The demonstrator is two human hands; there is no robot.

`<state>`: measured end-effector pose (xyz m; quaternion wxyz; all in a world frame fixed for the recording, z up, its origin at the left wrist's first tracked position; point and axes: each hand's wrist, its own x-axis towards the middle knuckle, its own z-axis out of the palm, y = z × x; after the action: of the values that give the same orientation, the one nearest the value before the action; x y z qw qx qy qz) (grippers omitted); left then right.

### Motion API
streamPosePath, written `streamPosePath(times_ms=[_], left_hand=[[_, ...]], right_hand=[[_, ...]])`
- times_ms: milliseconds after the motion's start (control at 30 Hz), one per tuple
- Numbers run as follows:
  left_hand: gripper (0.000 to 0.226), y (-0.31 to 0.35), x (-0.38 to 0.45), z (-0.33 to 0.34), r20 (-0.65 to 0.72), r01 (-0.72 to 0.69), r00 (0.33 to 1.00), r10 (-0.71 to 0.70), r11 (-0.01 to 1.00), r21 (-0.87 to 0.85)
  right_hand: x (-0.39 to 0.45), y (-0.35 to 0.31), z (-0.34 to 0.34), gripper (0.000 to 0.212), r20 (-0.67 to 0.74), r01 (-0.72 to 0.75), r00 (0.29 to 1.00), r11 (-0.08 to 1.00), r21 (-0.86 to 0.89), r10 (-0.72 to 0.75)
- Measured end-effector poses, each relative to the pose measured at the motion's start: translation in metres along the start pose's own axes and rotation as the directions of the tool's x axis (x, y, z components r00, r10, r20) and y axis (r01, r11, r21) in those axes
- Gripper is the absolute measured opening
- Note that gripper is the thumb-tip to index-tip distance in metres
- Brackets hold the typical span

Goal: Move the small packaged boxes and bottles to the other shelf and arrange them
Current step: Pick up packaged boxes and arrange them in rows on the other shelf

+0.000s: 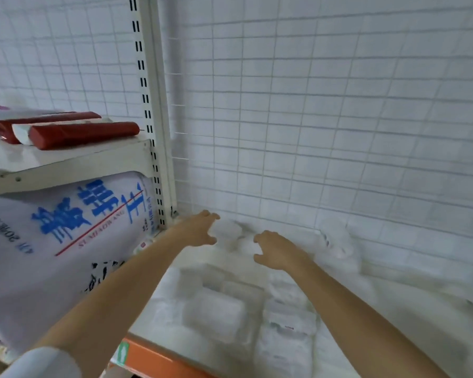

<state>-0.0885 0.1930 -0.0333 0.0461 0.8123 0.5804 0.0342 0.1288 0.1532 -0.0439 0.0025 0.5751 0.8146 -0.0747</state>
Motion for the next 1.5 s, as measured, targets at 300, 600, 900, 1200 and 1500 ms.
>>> streamPosePath(times_ms=[300,600,900,1200,1500], left_hand=[[0.062,-0.03,0.037,0.027,0.085,-0.236,0.968,0.235,0.972,0.003],[0.039,-0.051,0.036,0.025,-0.036,-0.395,0.919,0.394,0.918,-0.044],[0.028,-0.069,0.027,0.026,-0.222,-0.39,0.92,0.324,0.818,-0.422],[0.021,-0.062,-0.004,0.013,0.131,0.085,0.99,0.061,0.491,-0.867],[0.021,-0.049,-0.024,0.004,0.162,0.171,0.985,-0.056,0.231,-0.958]], right_hand=[[0.022,-0.026,0.015,0.068,0.083,-0.199,0.975,0.977,-0.071,0.205],[0.016,-0.041,0.021,0.061,0.029,-0.311,0.95,0.944,0.109,0.31],[-0.004,-0.046,0.022,0.039,-0.003,-0.37,0.892,0.736,0.567,0.451],[-0.014,-0.054,0.023,0.028,-0.014,-0.243,0.876,0.466,0.851,0.482],[-0.03,-0.055,0.015,0.028,0.026,-0.085,0.836,0.082,0.993,0.548]])
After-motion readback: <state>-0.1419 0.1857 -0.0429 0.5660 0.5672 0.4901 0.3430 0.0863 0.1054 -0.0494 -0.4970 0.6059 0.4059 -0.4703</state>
